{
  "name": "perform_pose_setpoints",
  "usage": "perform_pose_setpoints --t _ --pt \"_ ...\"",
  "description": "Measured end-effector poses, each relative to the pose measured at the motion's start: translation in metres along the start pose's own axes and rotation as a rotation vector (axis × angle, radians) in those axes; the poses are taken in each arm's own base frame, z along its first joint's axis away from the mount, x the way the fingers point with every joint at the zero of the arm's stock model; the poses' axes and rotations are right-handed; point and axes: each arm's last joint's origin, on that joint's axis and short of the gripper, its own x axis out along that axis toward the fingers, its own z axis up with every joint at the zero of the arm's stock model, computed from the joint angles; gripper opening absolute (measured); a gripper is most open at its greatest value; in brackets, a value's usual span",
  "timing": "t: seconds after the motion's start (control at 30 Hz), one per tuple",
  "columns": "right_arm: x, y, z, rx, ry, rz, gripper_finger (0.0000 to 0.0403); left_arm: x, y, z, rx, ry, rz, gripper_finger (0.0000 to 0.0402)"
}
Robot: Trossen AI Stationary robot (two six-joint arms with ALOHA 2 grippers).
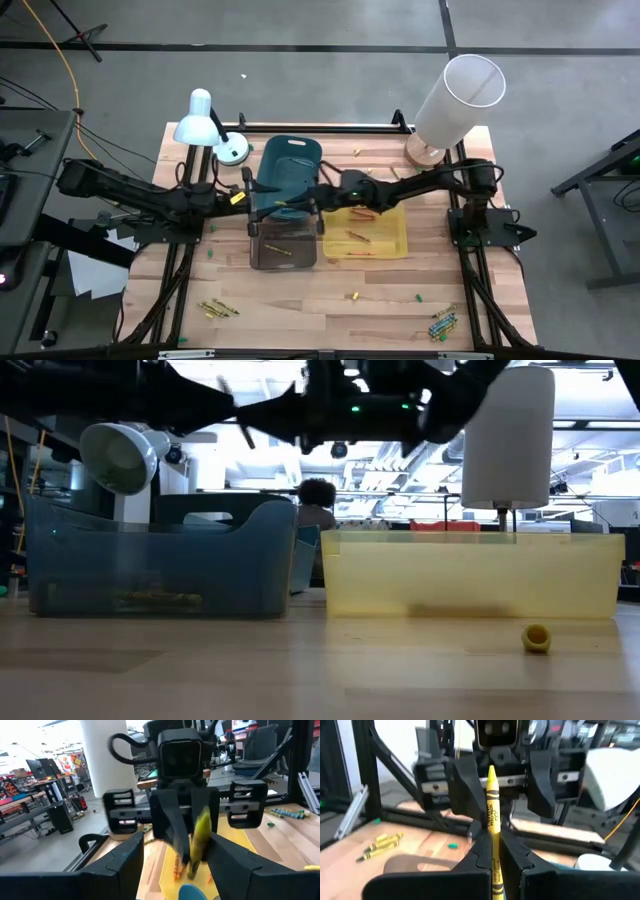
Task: Sort crayons
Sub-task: Put the light green crayon into the black bin
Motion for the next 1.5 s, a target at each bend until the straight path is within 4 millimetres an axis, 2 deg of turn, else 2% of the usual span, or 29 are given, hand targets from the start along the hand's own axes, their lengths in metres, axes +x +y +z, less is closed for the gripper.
perform_pose_setpoints --t 0.1,0.37,0.5,0.7,0.8,0.97,1.07,1.27,1.5 --pt "0.006 -0.001 0.001 0.005 0.034 0.006 0.0 0.001 0.0 -0.001 0.003 0.008 -0.001 0.0195" --pt "0.006 0.0 -0.001 0.001 0.045 0.031 0.0 0.0 0.0 0.001 -0.004 -0.013 0.003 0.0195" --pt "0.006 0.004 -0.001 0.004 0.049 0.071 0.0 -0.006 0.001 0.009 -0.019 -0.068 -0.028 0.0195" --pt "0.007 0.024 -0.007 0.034 0.113 0.28 0.0 -0.026 0.001 0.034 -0.062 -0.235 -0.116 0.0195" --pt "0.011 0.04 -0.005 -0.011 0.155 0.335 0.0 -0.035 0.001 0.042 -0.098 -0.292 -0.137 0.0195" --pt "0.033 0.07 -0.001 -0.129 0.288 0.367 0.0 -0.041 0.0 0.046 -0.116 -0.321 -0.159 0.0195" --pt "0.052 0.08 -0.004 -0.182 0.381 0.361 0.0 -0.042 -0.001 0.047 -0.119 -0.327 -0.166 0.0195" --pt "0.085 0.082 -0.02 -0.166 0.604 0.372 0.0 -0.043 -0.002 0.047 -0.119 -0.322 -0.176 0.0195" --pt "0.11 0.073 -0.035 -0.211 0.805 0.25 0.0001 -0.042 -0.003 0.045 -0.113 -0.302 -0.18 0.0195"
